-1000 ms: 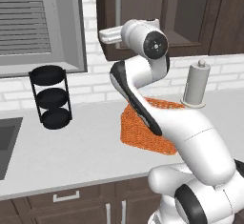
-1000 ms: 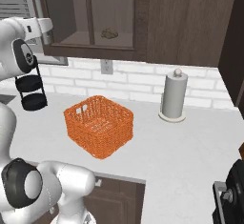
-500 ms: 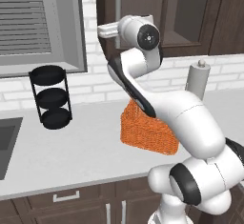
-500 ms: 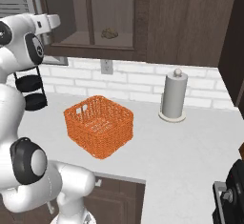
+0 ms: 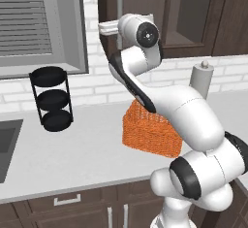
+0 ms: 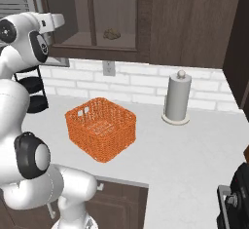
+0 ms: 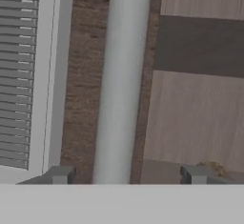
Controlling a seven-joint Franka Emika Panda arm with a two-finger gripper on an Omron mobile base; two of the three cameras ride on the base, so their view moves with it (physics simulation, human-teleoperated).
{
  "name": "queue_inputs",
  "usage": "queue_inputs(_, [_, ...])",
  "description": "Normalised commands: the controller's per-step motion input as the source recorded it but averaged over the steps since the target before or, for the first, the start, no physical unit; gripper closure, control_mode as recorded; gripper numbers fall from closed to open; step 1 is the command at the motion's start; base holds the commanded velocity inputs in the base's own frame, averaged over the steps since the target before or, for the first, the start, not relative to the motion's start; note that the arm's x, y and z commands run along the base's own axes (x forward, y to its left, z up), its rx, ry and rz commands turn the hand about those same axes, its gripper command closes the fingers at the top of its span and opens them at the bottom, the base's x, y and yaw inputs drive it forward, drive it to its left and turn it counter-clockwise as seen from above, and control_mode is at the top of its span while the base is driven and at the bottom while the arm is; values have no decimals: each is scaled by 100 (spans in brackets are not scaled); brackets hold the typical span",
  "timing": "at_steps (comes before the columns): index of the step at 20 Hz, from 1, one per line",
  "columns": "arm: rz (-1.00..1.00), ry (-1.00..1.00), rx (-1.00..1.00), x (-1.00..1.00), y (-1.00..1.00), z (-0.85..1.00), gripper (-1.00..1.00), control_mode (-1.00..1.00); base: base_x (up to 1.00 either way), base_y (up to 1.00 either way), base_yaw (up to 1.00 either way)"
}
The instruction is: Open the cabinet, pick up the bread from the cabinet and place it in the basket. Then move the basket to the dining counter.
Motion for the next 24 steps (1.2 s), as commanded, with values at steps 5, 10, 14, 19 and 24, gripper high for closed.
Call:
queue_inputs(5, [0,0,0,24,0,0,100,-100,0,0,0])
queue_inputs(10, [0,0,0,15,0,0,100,-100,0,0,0])
queue_inputs(14, [-3,4,2,-18,-64,-1,100,-100,0,0,0])
queue_inputs(19, [-1,5,8,-14,-95,-2,100,-100,0,0,0])
queue_inputs(24, [0,7,7,0,-78,-2,100,-100,0,0,0])
